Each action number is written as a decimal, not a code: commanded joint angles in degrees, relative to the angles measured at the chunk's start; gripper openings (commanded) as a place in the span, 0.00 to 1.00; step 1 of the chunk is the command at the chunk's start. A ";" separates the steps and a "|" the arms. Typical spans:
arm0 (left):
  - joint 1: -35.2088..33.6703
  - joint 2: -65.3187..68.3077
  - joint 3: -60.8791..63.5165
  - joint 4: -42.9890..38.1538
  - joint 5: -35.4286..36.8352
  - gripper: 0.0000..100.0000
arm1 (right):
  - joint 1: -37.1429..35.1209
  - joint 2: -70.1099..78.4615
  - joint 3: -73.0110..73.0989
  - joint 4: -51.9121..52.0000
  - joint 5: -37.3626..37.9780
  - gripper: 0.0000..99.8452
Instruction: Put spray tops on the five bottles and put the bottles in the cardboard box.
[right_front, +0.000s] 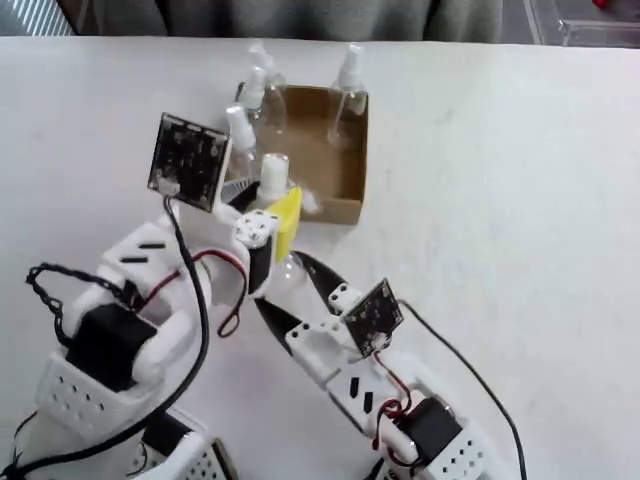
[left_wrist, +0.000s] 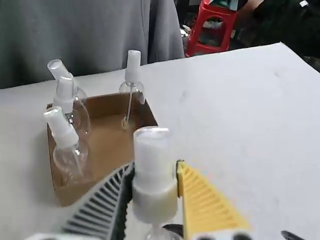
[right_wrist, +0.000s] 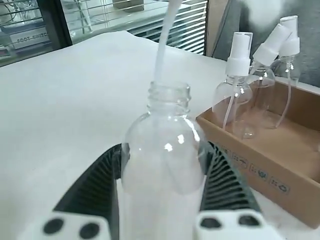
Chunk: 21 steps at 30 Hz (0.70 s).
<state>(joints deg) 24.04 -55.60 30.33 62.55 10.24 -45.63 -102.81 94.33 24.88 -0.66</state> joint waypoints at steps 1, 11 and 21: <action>0.75 -6.73 6.51 -3.08 -0.18 0.02 | 0.31 -0.66 -0.88 -0.48 0.62 0.01; 0.75 -24.22 27.25 -14.24 -0.26 0.02 | 0.31 -0.66 -0.09 -0.57 0.62 0.01; 0.57 -27.47 31.03 -13.80 -0.09 0.18 | 0.40 -0.66 -0.09 -0.57 0.62 0.01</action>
<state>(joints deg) 24.22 -82.07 61.71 49.36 10.42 -45.63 -102.81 94.86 24.88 -0.57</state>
